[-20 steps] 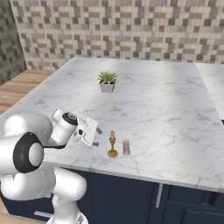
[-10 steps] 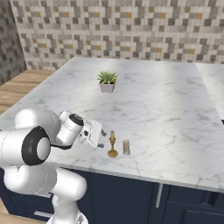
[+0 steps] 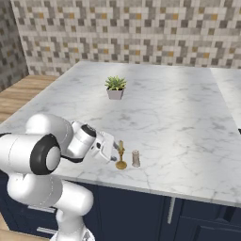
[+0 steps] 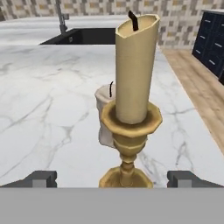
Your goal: Pick the candle and candle from the dining table and place them in the open cabinet. Close the cabinet after placing the objects.
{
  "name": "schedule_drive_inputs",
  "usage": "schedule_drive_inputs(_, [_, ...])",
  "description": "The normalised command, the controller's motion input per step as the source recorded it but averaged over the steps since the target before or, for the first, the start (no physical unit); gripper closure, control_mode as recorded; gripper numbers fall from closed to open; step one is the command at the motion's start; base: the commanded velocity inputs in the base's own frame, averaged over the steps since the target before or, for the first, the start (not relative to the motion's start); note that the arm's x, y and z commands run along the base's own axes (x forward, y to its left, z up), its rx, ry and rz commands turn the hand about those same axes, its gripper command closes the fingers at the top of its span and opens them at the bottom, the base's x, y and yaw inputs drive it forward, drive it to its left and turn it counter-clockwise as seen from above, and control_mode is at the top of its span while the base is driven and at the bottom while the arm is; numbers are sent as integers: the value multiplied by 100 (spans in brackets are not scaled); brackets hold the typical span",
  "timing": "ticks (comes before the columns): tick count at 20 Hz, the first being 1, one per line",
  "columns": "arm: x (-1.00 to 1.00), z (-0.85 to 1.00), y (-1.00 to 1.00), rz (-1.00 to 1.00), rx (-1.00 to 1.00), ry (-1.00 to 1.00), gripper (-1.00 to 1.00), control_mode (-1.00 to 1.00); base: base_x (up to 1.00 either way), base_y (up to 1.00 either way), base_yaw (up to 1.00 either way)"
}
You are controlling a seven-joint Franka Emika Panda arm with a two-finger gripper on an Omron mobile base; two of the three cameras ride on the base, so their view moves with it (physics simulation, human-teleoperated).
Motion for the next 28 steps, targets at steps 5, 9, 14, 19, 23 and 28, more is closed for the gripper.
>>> schedule_drive_inputs(5, [0, -19, -15, -1, 0, -1, -100, -100, 0, 0, 0])
schedule_drive_inputs(9, [0, -17, -11, -1, 0, -1, -100, -100, 0, 0, 0])
schedule_drive_inputs(14, [3, -16, -8, -2, -1, -1, -100, -100, 0, 0, 0])
schedule_drive_inputs(19, [3, -13, -4, -2, 0, 0, -100, -100, 0, 0, 0])
schedule_drive_inputs(23, [3, -7, -1, -1, 0, 0, 100, -100, 0, 0, 0])
schedule_drive_inputs(28, [0, 0, 0, 0, 0, 0, 100, -100, 0, 0, 0])
